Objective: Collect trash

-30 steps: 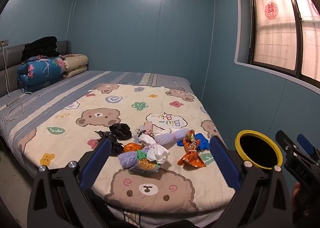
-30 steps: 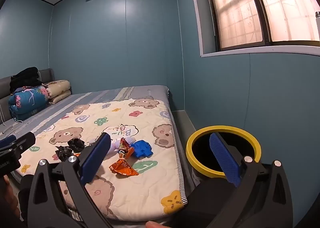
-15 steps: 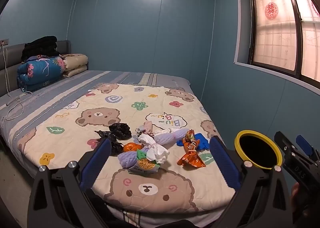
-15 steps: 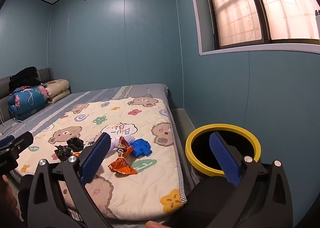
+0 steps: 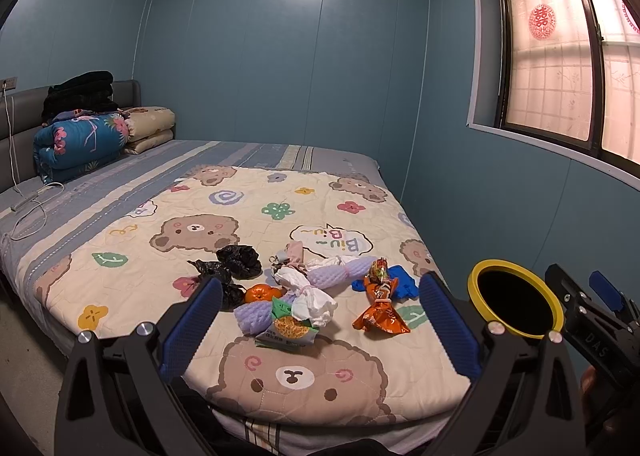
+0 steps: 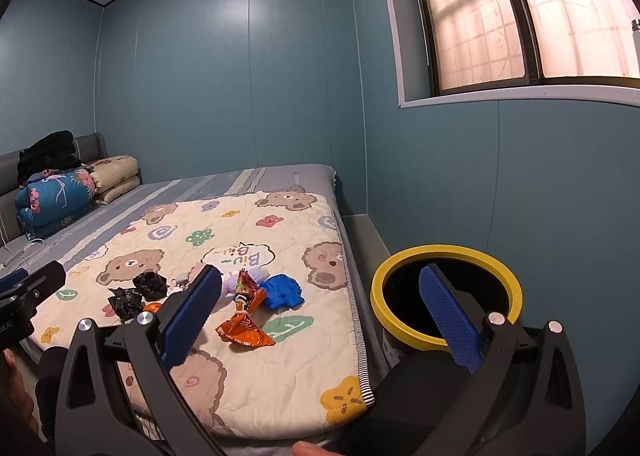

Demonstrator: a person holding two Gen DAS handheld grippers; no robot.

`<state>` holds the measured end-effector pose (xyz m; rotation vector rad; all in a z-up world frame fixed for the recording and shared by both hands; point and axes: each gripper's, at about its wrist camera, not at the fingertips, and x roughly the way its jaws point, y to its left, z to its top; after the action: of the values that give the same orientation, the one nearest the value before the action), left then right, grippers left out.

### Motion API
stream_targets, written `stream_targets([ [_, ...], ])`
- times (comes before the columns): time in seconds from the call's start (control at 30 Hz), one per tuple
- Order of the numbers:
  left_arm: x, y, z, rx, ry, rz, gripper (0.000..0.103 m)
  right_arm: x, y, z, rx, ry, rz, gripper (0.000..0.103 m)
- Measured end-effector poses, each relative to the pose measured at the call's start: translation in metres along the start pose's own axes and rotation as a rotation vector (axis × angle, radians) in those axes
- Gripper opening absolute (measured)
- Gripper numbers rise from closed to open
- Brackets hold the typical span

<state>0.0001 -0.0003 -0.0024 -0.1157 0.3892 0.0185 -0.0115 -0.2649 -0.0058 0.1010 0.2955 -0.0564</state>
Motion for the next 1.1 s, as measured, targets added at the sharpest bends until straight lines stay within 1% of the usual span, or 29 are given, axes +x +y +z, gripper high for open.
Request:
stream_targets([
  [1.1,0.0023,-0.0009,-0.0072,-0.008,0.013,-0.009,0.095,0.0031,-0.0003,-0.0002,0.000,0.013,-0.002,0.095],
])
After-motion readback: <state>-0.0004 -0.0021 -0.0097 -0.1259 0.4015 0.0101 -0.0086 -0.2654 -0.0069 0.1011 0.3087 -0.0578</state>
